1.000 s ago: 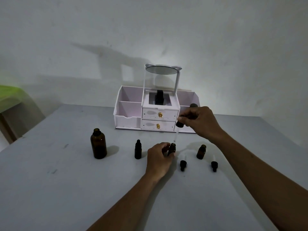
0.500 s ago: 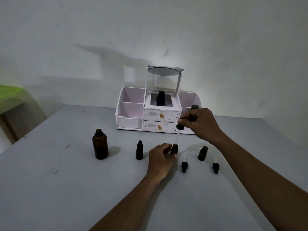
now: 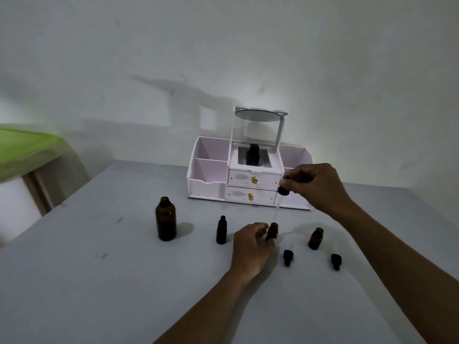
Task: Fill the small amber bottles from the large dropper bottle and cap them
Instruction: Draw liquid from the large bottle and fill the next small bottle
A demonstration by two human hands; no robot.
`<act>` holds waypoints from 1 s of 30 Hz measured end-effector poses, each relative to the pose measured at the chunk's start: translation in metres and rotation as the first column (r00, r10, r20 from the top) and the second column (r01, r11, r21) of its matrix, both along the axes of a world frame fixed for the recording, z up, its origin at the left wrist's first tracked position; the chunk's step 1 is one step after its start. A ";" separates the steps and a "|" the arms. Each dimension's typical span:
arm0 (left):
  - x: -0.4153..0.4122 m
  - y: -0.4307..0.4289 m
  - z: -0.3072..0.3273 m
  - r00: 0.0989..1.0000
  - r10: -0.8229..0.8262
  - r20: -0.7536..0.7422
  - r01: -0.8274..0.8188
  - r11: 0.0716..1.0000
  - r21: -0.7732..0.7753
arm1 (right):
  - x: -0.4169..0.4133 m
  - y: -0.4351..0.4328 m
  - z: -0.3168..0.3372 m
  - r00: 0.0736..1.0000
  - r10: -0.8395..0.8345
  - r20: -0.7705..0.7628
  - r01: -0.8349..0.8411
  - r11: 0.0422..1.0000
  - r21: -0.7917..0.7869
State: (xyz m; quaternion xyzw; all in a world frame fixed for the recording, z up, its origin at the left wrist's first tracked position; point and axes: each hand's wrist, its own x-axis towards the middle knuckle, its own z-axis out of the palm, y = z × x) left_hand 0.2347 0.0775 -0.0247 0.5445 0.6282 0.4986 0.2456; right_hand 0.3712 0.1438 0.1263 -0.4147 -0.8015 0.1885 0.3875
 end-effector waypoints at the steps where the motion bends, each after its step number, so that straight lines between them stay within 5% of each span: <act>1: -0.002 -0.006 0.001 1.000 -0.009 0.021 0.009 1.000 -0.001 | -0.001 -0.001 0.006 1.000 0.011 -0.027 -0.011 1.000 0.005; 6: -0.025 -0.045 0.000 0.994 -0.035 0.104 0.037 0.999 -0.017 | -0.021 -0.014 0.039 0.970 0.069 -0.232 -0.060 0.997 0.048; 12: -0.094 -0.096 0.007 0.977 0.141 0.162 -0.143 0.990 0.001 | -0.081 -0.030 0.047 0.901 0.237 -0.363 -0.239 0.970 0.041; 19: -0.179 -0.112 0.004 0.872 0.445 0.204 -0.461 0.886 0.039 | -0.156 -0.047 0.027 0.887 0.342 -0.310 -0.350 0.936 0.030; 30: -0.197 -0.079 0.006 0.901 0.395 0.180 -0.412 0.908 0.072 | -0.199 -0.038 0.013 0.918 0.319 -0.235 -0.328 0.945 0.001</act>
